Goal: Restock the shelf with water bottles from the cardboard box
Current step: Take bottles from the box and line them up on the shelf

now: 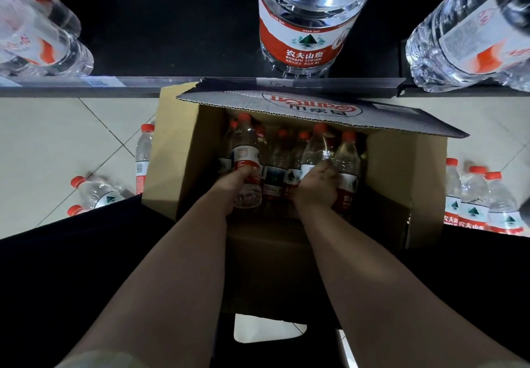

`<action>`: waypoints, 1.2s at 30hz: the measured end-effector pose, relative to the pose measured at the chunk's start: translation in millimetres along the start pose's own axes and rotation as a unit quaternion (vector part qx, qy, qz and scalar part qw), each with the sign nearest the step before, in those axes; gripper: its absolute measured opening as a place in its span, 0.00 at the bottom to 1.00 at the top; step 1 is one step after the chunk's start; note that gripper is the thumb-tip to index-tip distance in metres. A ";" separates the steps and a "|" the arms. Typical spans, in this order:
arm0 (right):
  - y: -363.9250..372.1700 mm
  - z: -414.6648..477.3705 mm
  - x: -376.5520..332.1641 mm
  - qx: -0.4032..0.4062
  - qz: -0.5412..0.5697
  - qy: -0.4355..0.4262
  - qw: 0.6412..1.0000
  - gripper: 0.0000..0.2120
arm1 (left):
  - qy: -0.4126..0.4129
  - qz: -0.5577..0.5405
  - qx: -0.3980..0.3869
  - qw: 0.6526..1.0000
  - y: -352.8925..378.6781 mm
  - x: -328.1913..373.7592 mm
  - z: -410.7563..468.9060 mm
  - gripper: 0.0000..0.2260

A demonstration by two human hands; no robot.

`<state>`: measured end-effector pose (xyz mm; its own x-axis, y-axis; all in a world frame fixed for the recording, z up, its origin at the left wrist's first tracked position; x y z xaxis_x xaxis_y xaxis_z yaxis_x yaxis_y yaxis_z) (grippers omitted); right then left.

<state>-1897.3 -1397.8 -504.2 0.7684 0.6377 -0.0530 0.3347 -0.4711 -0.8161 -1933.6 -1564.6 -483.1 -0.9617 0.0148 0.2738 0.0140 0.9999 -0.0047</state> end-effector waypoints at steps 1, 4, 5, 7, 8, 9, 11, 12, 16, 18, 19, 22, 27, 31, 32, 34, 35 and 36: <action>0.8 1.7 2.5 -0.015 0.016 0.001 1.000 0.34 | -0.001 -0.001 0.000 1.000 0.0 0.0 -0.6 0.24; -0.5 0.4 10.7 -0.067 0.136 -0.035 0.988 0.48 | -0.002 -0.010 0.004 1.000 -0.4 0.5 -0.1 0.21; -0.3 0.7 13.8 -0.088 0.203 -0.045 0.974 0.49 | 0.000 -0.014 0.003 1.000 -0.5 0.8 0.6 0.18; -1.7 -1.8 18.8 -0.155 0.333 -0.027 0.930 0.47 | 0.000 -0.019 -0.003 1.000 0.2 1.3 -1.1 0.12; -1.6 -2.0 20.3 -0.195 0.385 -0.005 0.902 0.45 | -0.001 -0.023 -0.010 1.000 0.4 1.4 -1.2 0.10; -0.6 -1.7 22.0 -0.239 0.426 0.018 0.872 0.42 | 0.001 -0.026 -0.016 1.000 0.3 1.0 -1.6 0.09; -0.3 -1.9 25.9 -0.324 0.497 0.047 0.804 0.35 | 0.005 -0.033 -0.025 0.999 0.6 1.1 -3.4 0.09; -1.1 -1.0 28.6 -0.360 0.520 0.059 0.772 0.32 | 0.007 -0.036 -0.024 0.999 0.7 1.4 -3.3 0.12; -20.1 -1.2 38.5 -0.453 0.528 0.061 0.715 0.22 | 0.017 -0.022 -0.031 0.999 2.3 1.7 -9.6 0.15; -32.7 -4.1 37.1 -0.471 0.518 0.050 0.713 0.20 | 0.027 -0.025 -0.044 0.998 6.0 4.2 -21.4 0.13; -39.5 -7.5 34.2 -0.473 0.511 0.050 0.716 0.18 | 0.032 -0.026 -0.056 0.998 7.4 5.5 -27.3 0.15; -51.5 -19.2 23.8 -0.450 0.503 0.059 0.736 0.19 | 0.046 -0.027 -0.098 0.994 14.3 10.4 -47.4 0.23; -75.3 -47.2 14.9 -0.387 0.513 0.045 0.765 0.31 | 0.052 -0.049 -0.131 0.989 25.5 15.2 -99.7 0.10; -107.1 -73.9 23.3 -0.361 0.525 0.023 0.770 0.22 | 0.083 -0.124 -0.133 0.980 24.5 7.7 -119.0 0.31; -115.3 -80.8 25.5 -0.355 0.524 0.019 0.774 0.22 | 0.088 -0.133 -0.143 0.977 28.2 6.8 -139.6 0.25; -130.4 -93.3 28.5 -0.350 0.527 -0.002 0.774 0.21 | 0.101 -0.136 -0.184 0.968 32.7 5.6 -168.0 0.12; -139.1 -101.6 28.7 -0.350 0.536 -0.016 0.768 0.20 | 0.113 -0.137 -0.191 0.966 32.8 5.4 -178.0 0.11; -147.8 -109.4 28.8 -0.351 0.543 -0.027 0.762 0.19 | 0.123 -0.134 -0.187 0.965 32.3 6.1 -184.1 0.12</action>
<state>-1864.9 -1376.5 -322.2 0.7825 -0.3464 -0.5174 -0.2592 -0.9368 0.2352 -1888.7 -1532.1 -304.5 -0.8508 -0.2915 0.4372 -0.0850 0.8974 0.4329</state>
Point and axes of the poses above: each hand's wrist, its own z-axis towards the middle knuckle, its own y-axis out of the palm, x = y × z, the point moved 2 cm from there along z, towards the middle knuckle, and after that the axes turned 3 degrees about -x, right-handed, at the moved point
